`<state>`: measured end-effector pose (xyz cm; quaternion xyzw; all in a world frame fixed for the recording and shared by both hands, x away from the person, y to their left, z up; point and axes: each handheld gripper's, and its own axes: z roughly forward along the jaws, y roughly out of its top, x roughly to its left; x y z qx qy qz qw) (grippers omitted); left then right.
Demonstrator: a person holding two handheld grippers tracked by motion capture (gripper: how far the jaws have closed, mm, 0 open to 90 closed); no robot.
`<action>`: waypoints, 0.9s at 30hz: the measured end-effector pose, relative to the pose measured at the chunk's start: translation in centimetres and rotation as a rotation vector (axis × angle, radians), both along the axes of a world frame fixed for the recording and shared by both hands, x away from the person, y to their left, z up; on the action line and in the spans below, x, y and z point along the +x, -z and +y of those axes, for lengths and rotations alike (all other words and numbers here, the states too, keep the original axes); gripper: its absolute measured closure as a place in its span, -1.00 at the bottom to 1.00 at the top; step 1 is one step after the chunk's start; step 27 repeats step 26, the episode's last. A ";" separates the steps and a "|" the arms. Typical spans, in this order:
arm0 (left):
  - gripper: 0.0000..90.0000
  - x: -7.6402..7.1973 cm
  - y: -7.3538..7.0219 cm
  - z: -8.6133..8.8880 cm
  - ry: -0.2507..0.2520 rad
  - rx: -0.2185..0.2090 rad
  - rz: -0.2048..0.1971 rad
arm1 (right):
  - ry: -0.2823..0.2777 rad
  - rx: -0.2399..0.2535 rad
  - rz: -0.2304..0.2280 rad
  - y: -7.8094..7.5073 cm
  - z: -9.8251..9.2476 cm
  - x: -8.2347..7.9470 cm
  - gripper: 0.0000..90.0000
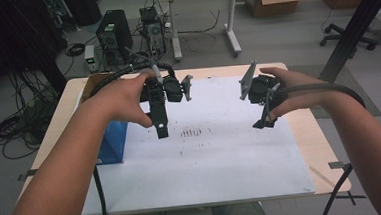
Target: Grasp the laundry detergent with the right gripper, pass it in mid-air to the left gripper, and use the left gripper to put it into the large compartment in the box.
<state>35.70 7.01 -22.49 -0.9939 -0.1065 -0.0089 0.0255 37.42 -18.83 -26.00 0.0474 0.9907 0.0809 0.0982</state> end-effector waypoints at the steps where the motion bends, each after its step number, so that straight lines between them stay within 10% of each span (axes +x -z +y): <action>1: -1.00 0.0 0.0 0.0 0.002 0.002 0.005 | 0.000 0.000 0.001 0.1 0.0 0.1 -0.92; 27: -1.00 0.4 0.3 0.2 0.019 0.004 0.012 | 0.007 -0.006 0.004 0.3 0.1 0.4 -0.92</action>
